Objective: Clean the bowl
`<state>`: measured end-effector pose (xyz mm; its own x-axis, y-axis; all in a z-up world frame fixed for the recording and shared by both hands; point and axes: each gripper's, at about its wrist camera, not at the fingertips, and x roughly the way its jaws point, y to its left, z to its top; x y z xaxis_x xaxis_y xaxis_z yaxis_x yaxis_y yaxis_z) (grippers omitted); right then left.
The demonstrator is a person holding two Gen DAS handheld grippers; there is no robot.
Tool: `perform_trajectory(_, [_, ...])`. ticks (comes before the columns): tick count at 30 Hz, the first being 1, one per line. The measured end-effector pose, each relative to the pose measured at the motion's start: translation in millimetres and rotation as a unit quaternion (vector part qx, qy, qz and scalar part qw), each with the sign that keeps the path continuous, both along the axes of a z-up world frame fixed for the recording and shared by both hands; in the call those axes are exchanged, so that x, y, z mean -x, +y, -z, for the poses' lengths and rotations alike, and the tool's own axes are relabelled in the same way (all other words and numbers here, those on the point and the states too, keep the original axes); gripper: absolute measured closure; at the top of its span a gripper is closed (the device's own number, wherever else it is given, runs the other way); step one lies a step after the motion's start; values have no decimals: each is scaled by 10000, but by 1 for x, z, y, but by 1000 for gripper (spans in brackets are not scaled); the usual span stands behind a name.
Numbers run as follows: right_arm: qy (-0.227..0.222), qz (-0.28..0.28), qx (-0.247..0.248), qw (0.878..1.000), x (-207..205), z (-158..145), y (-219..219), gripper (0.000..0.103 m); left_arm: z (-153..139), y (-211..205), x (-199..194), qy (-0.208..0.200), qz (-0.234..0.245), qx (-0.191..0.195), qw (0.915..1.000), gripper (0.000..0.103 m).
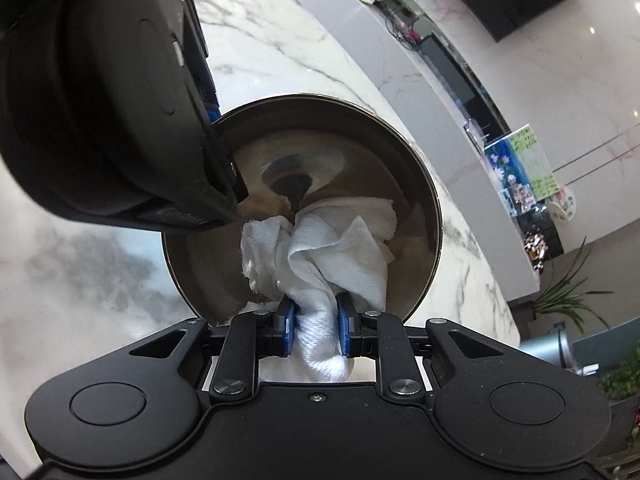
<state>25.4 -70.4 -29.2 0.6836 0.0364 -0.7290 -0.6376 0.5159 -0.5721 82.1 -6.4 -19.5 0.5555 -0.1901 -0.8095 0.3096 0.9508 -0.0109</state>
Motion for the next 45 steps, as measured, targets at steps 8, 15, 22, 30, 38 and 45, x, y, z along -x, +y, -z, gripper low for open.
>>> perform_trajectory(8, [405, 290, -426, 9979, -12, -5, 2, 84, 3, -2, 1, -85, -6, 27, 10000, 75])
perform_trajectory(15, [962, 799, -1158, 9854, -22, -14, -10, 84, 8, 0, -3, 20, -147, 323, 9994, 73])
perform_trajectory(22, [1387, 1125, -1757, 9681, -29, -18, -20, 84, 17, 3, -8, 305, -221, 677, 9970, 69])
perform_trajectory(30, [1421, 1130, -1811, 9666, -27, -14, -22, 84, 22, 8, -12, 603, -169, 1135, 9916, 86])
perform_trajectory(38, [1128, 818, -1368, 9808, -19, -12, -14, 84, 11, 8, -7, 291, -163, 745, 9967, 90])
perform_trajectory(45, [156, 194, -246, 9994, 0, -8, 0, 85, 5, 6, -4, 85, -134, 351, 9993, 90])
